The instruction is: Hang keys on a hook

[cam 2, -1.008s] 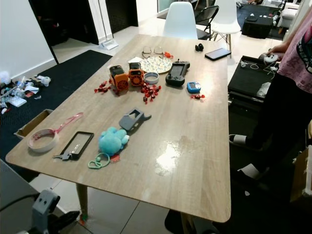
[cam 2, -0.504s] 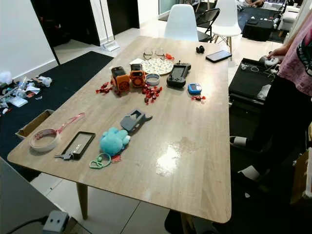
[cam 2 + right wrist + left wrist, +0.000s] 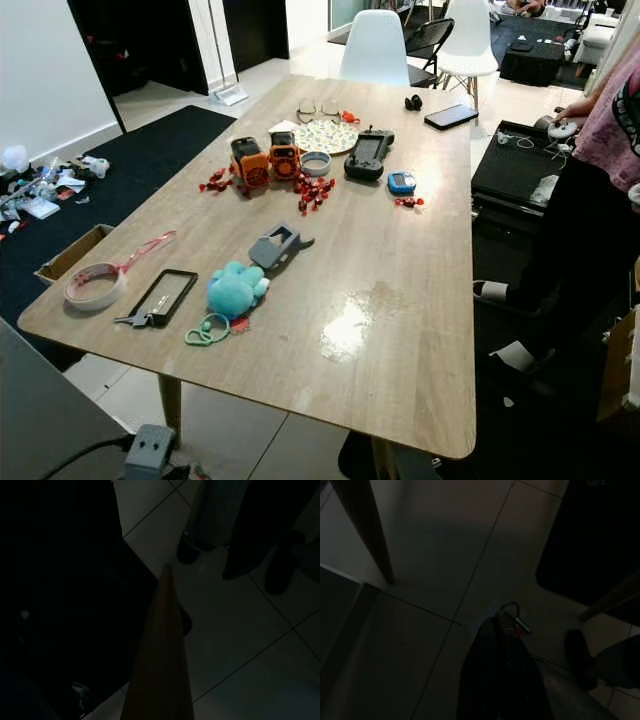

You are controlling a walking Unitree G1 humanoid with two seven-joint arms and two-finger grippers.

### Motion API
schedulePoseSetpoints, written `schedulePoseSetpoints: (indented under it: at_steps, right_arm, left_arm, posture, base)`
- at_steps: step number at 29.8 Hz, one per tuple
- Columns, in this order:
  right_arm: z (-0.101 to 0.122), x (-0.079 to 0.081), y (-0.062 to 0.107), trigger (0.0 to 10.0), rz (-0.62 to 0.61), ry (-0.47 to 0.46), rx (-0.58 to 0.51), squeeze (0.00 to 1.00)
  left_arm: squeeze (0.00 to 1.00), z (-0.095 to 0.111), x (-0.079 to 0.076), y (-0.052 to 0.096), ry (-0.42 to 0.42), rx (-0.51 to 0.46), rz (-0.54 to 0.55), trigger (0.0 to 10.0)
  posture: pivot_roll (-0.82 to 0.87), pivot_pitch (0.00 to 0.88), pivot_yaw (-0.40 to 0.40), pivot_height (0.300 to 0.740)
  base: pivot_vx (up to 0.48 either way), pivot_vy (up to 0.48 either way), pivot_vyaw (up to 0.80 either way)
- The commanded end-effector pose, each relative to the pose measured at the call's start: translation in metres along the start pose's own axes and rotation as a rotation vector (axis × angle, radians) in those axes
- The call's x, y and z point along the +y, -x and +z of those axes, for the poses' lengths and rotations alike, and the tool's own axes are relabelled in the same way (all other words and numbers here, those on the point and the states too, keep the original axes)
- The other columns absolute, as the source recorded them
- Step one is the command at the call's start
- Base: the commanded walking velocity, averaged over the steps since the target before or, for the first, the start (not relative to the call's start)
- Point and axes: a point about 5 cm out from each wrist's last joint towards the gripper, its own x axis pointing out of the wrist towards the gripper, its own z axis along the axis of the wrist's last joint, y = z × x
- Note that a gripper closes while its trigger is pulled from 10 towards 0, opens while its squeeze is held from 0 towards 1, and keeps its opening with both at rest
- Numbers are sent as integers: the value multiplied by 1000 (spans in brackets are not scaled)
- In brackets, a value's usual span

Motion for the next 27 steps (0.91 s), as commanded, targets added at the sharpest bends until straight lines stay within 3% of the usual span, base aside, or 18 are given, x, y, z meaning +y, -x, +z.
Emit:
schedulePoseSetpoints:
  at_steps: [1, 6, 11, 27]
  right_arm:
    - [-7, 2, 2, 10000, 3, -16, 28, 0]
    - [-7, 4, 2, 10000, 14, -72, 37, 0]
    - [-5, 6, 1, 10000, 13, -39, 30, 0]
    - [-6, 6, 1, 10000, 16, -25, 28, 0]
  left_arm:
    - [0, -5, -4, 1, 24, 13, 0, 10000]
    - [0, -4, -10, -3, 46, 12, -23, 10000]
    - [0, -3, -16, -6, 26, 26, -46, 10000]
    - [0, -8, -17, -5, 12, 58, -57, 10000]
  posture:
    - [30, 74, 19, 740]
    - [33, 73, 19, 740]
    - [34, 74, 21, 740]
    - [38, 75, 23, 740]
  base:
    - [0, 0, 0]
    - [0, 0, 0]
    - [0, 0, 0]
    - [-335, 0, 0]
